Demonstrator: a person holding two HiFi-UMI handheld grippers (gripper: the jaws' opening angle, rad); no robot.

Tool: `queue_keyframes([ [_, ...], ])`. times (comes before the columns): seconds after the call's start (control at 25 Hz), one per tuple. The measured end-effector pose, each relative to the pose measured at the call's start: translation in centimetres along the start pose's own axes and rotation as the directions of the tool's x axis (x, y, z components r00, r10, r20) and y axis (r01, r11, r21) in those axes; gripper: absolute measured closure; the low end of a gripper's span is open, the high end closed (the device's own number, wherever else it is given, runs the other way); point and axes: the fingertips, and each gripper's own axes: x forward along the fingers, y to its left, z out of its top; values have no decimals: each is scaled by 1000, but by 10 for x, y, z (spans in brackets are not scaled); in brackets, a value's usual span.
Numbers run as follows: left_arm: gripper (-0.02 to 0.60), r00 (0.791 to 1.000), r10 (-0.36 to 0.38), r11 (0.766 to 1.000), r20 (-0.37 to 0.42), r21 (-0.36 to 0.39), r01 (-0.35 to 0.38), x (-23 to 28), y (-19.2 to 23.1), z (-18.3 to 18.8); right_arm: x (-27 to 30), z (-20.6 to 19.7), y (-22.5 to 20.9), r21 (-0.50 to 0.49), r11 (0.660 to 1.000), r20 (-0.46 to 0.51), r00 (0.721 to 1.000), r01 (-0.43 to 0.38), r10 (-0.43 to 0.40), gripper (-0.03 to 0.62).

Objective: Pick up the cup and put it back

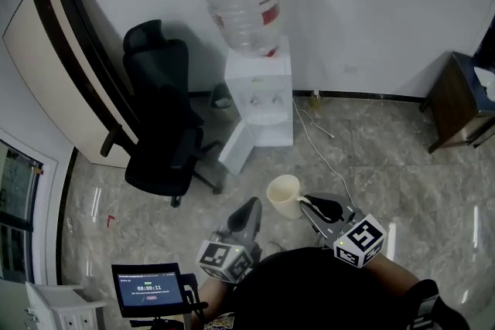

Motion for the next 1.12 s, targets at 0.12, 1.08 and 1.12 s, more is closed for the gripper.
queue_keyframes([
  [0.12, 577, 1000, -3, 1000, -10, 24, 4, 6, -21, -9, -18, 0, -8, -9, 1000, 13, 1000, -11, 11, 540],
  [1.08, 577, 1000, 1, 998, 18, 66, -2, 24, -56, 1, -43, 36, -36, -13, 1000, 75, 997, -1, 2, 540],
  [1.12, 577, 1000, 1, 998, 17, 61, -2, 23, -56, 2, -43, 36, -35, -12, 1000, 75, 997, 0, 1, 540],
])
